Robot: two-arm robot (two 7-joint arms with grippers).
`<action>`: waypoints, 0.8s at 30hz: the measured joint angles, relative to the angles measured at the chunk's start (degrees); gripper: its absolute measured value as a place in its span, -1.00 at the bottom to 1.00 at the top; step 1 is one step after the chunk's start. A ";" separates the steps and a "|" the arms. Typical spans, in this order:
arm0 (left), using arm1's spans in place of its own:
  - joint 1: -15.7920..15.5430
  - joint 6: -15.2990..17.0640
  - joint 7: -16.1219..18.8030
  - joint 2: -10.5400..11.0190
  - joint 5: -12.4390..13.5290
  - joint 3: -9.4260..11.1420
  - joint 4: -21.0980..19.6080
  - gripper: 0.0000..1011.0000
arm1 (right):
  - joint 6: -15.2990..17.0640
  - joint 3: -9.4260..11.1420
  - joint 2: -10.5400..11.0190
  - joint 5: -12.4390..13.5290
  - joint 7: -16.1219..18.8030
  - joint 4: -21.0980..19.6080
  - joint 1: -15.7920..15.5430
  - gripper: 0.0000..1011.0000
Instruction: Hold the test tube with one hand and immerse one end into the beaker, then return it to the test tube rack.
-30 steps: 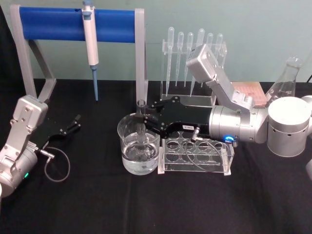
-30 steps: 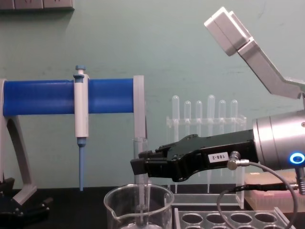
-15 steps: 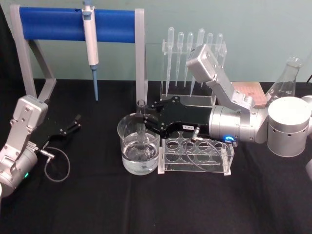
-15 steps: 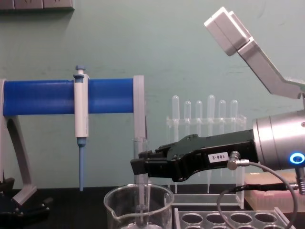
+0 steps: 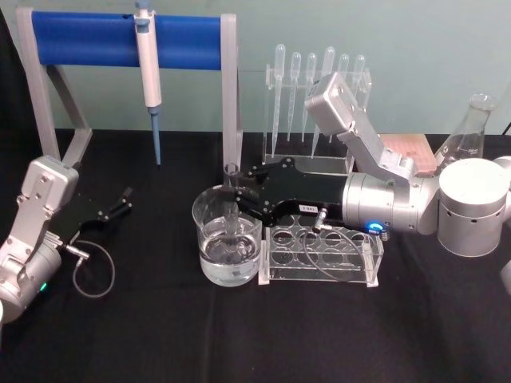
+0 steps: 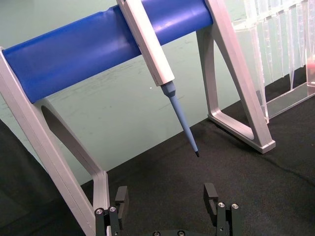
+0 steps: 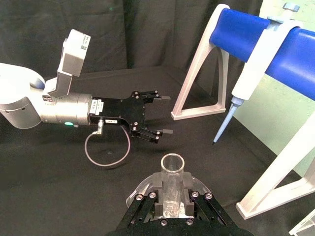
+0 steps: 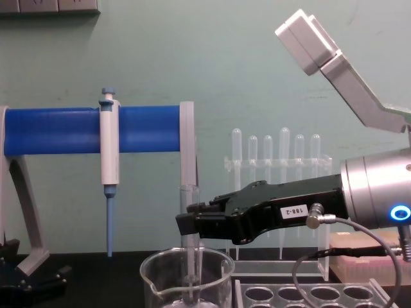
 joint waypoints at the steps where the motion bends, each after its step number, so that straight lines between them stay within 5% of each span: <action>1: 0.00 0.00 0.00 0.00 0.00 0.00 0.00 0.98 | 0.00 0.00 0.00 0.00 0.00 0.00 0.00 -0.56; 24: 0.00 0.00 0.00 0.00 0.00 0.00 0.00 0.98 | 0.00 0.00 0.00 0.00 0.00 0.00 0.00 -0.56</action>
